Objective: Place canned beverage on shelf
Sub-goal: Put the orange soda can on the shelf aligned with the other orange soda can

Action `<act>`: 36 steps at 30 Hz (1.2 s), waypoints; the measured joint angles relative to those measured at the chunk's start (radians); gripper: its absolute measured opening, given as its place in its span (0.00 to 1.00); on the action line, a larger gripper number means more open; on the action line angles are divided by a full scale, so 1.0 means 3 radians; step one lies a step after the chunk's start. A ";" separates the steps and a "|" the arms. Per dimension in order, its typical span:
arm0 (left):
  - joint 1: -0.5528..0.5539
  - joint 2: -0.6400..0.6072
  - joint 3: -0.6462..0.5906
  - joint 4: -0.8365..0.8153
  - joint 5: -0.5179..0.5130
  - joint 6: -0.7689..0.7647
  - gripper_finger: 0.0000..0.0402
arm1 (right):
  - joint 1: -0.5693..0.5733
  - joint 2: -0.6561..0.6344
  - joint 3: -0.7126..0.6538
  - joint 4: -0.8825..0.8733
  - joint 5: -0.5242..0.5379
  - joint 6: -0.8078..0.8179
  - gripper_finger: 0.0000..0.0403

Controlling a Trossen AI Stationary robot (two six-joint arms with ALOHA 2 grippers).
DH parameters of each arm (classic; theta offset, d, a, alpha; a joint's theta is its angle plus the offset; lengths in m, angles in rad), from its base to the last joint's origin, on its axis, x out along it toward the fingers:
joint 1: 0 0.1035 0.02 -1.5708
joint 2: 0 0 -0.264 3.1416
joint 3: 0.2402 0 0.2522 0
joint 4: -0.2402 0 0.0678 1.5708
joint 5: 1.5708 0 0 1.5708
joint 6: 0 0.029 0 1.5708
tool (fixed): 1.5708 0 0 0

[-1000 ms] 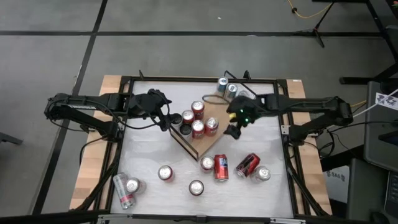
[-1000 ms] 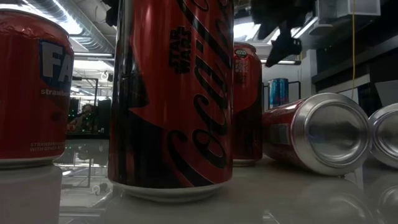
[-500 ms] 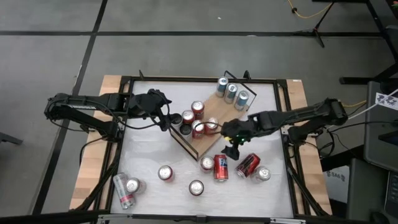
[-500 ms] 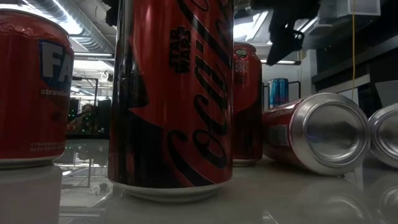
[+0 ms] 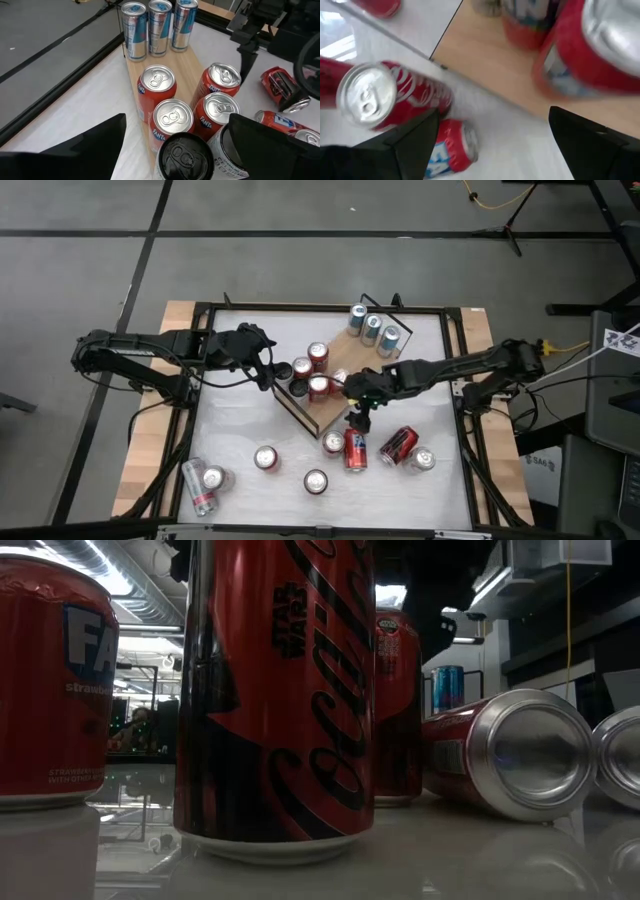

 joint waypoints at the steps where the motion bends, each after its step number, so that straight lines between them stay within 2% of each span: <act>1: 0.0000 0.0000 0.0000 0.0000 0.0000 0.0000 0.86 | -0.0019 0.0009 0.0000 0.0042 0.0018 -0.0045 0.90; 16: 0.0000 0.0000 0.0000 0.0000 0.0000 0.0000 0.86 | -0.0225 0.0014 -0.0003 0.0369 0.0021 -0.0396 0.90; 26: 0.0000 0.0000 0.0000 0.0000 0.0000 0.0000 0.86 | -0.0217 -0.0017 -0.0002 0.0037 -0.0157 -0.0391 0.90; 29: 0.0000 0.0000 0.0000 0.0000 -0.0001 0.0001 0.86 | -0.0217 -0.0028 -0.0001 -0.0170 -0.0016 -0.0389 0.90; 36: 0.0000 0.0000 0.0000 0.0000 -0.0001 0.0001 0.86 | -0.0228 -0.0029 -0.0001 -0.0123 0.0494 -0.0497 0.90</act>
